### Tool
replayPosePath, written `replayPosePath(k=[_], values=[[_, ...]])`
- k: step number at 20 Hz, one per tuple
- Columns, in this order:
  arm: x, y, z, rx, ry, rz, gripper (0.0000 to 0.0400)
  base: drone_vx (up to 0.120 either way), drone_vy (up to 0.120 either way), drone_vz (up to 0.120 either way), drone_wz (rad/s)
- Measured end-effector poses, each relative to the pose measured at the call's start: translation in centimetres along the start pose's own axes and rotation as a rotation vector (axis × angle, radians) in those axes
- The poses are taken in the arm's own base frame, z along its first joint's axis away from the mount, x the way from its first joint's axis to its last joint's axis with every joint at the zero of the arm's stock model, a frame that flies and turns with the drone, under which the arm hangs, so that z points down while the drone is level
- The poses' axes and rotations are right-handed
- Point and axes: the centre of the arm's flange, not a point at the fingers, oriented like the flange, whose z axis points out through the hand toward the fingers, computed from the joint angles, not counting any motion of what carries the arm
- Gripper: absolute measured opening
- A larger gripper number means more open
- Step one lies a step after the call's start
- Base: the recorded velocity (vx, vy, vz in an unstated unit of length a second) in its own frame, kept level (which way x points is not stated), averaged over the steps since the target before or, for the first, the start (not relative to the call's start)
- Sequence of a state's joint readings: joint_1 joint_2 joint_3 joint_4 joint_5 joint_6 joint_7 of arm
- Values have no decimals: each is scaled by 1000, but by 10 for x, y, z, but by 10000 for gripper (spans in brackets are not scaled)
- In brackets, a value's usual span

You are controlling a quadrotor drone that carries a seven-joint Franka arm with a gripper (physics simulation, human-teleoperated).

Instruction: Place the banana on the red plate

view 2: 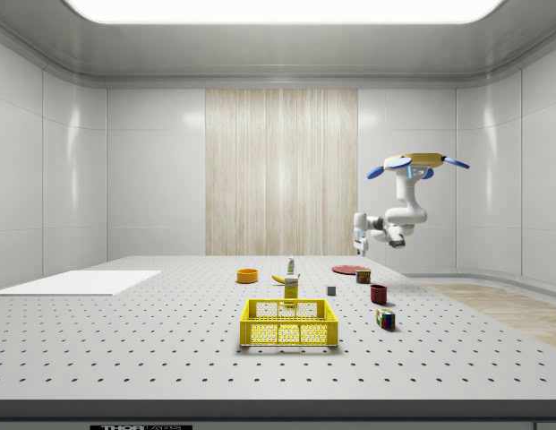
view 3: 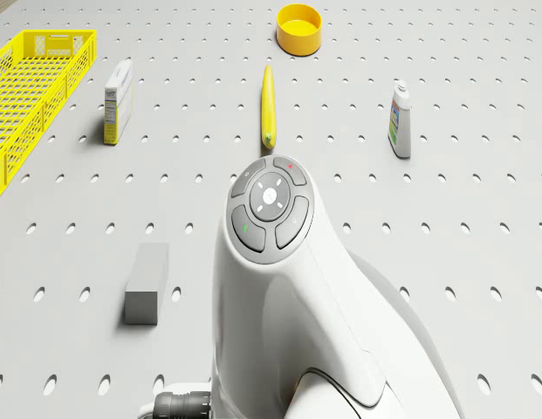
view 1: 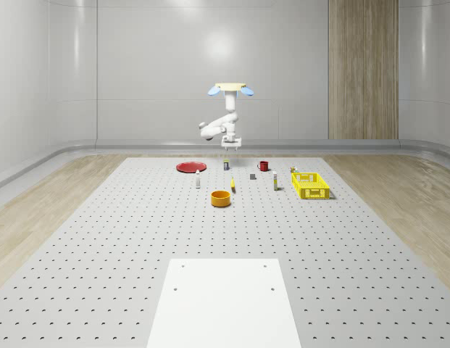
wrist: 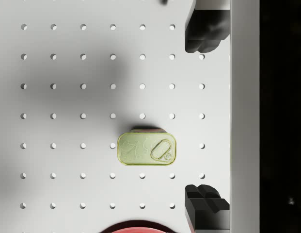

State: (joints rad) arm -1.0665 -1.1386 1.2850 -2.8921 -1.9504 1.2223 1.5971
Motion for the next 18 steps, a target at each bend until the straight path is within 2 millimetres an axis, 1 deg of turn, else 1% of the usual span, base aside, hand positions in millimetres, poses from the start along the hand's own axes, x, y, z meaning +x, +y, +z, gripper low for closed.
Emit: replayPosePath(k=[3,4,18], values=[[0,0,0,-1,1,0,400,0,0,-120,0],[0,0,0,-1,1,0,400,80,0,-40,0],[0,0,0,-1,2,0,400,120,0,0,0]])
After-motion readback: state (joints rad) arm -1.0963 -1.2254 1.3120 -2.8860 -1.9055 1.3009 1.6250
